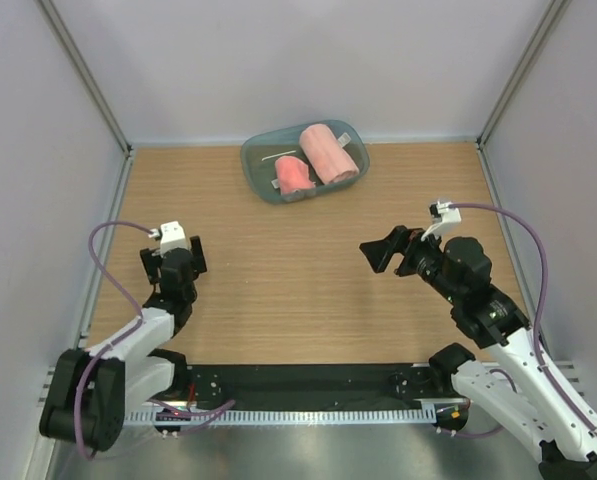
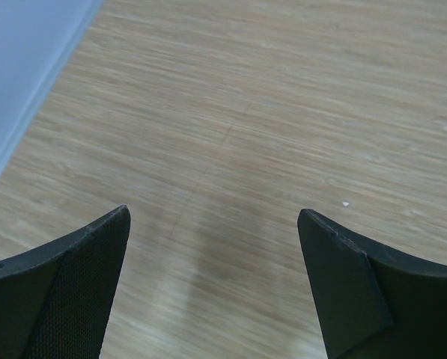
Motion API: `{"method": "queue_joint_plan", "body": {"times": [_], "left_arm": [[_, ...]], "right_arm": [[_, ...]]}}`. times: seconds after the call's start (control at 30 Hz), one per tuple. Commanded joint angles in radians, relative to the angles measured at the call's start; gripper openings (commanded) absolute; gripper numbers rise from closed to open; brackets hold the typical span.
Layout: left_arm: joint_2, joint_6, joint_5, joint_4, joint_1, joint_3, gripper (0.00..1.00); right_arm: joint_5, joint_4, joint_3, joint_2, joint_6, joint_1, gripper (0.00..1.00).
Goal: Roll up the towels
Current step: Place the rolled towel into the container
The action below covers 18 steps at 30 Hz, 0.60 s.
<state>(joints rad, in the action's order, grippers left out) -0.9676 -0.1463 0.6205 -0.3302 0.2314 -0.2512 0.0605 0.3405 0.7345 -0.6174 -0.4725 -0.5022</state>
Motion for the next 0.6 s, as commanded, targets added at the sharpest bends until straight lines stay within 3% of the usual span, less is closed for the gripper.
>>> {"method": "queue_joint_plan", "body": {"times": [0.0, 0.07, 0.27, 0.37, 0.57], "left_arm": [[-0.143, -0.024, -0.130, -0.270, -0.027, -0.043, 0.93], [-0.268, 0.020, -0.145, -0.331, -0.027, -0.060, 0.93], [-0.430, 0.134, -0.211, -0.541, -0.032, -0.094, 0.86], [-0.471, 0.116, -0.173, -0.615, -0.043, -0.082, 0.86], [-0.525, 0.050, -0.280, -0.723, -0.127, -0.040, 0.82]], "right_arm": [[-0.146, -0.026, -0.038, 0.044, -0.009, -0.002, 1.00], [-0.168, -0.049, -0.076, 0.080, 0.003, 0.001, 1.00], [-0.287, -0.045, -0.115, 0.142, 0.041, -0.002, 1.00], [-0.370, -0.008, -0.113, 0.147, 0.064, -0.002, 1.00], [-0.334, -0.084, -0.142, 0.131, 0.031, -0.001, 1.00]]}}
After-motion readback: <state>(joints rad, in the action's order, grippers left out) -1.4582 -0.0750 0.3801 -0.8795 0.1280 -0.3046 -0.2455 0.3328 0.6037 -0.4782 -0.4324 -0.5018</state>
